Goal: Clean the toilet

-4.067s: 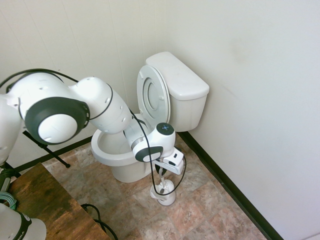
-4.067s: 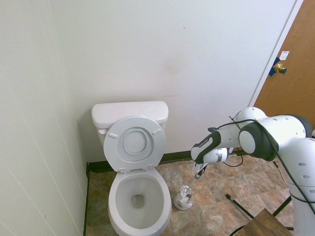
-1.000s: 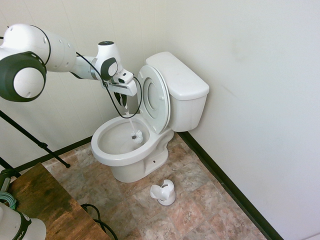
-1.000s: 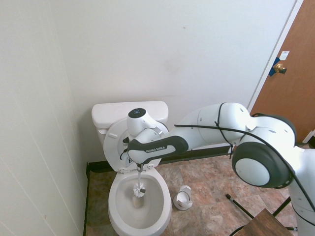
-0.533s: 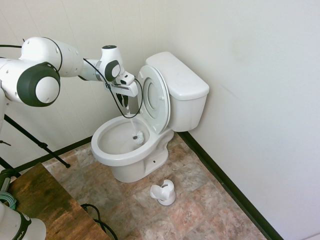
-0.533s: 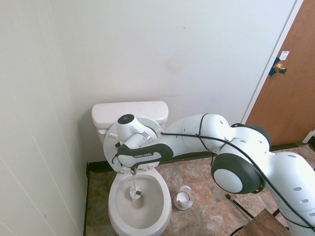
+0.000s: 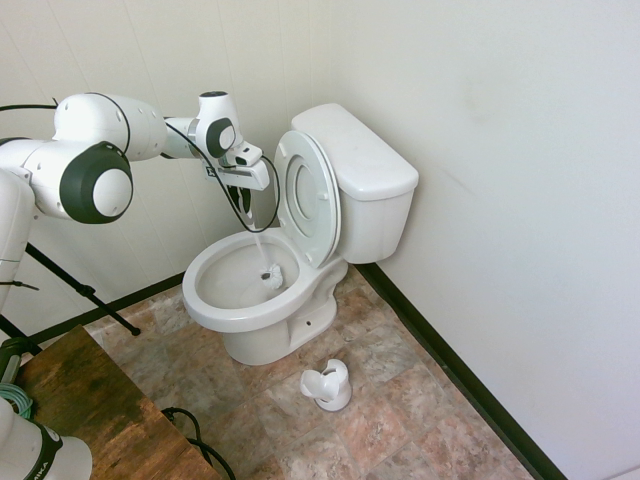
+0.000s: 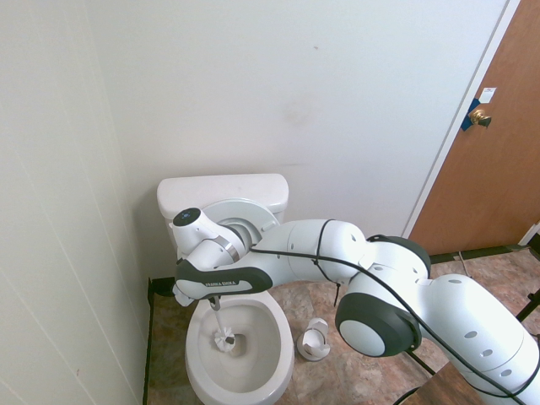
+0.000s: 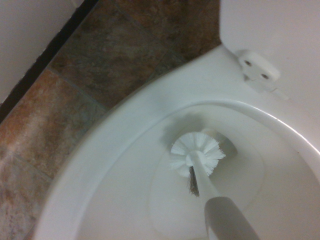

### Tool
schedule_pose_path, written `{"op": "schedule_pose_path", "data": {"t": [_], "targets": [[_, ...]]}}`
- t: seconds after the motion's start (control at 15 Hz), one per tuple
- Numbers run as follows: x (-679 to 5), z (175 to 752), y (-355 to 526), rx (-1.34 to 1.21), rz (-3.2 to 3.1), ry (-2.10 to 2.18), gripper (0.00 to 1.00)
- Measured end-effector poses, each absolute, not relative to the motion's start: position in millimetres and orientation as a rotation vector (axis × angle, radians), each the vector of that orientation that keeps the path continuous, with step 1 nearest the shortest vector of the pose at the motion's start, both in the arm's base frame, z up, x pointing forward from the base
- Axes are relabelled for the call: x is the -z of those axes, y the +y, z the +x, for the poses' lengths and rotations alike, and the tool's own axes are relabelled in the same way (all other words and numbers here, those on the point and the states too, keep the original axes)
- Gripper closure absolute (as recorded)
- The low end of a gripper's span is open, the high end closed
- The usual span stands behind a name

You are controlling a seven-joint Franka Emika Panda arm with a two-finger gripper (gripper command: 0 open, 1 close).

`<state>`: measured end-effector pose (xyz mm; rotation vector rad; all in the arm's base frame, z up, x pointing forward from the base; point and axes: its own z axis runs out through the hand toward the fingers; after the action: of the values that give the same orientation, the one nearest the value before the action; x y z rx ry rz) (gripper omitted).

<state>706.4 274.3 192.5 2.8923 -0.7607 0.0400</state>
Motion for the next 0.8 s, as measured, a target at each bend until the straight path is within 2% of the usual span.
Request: {"op": "schedule_pose_path", "data": {"t": [0.47,0.8], "targets": [[-169,682,295,0.037,2.893,-0.656,1.00],[-182,646,284,0.098,2.909,-0.633,1.00]]}}
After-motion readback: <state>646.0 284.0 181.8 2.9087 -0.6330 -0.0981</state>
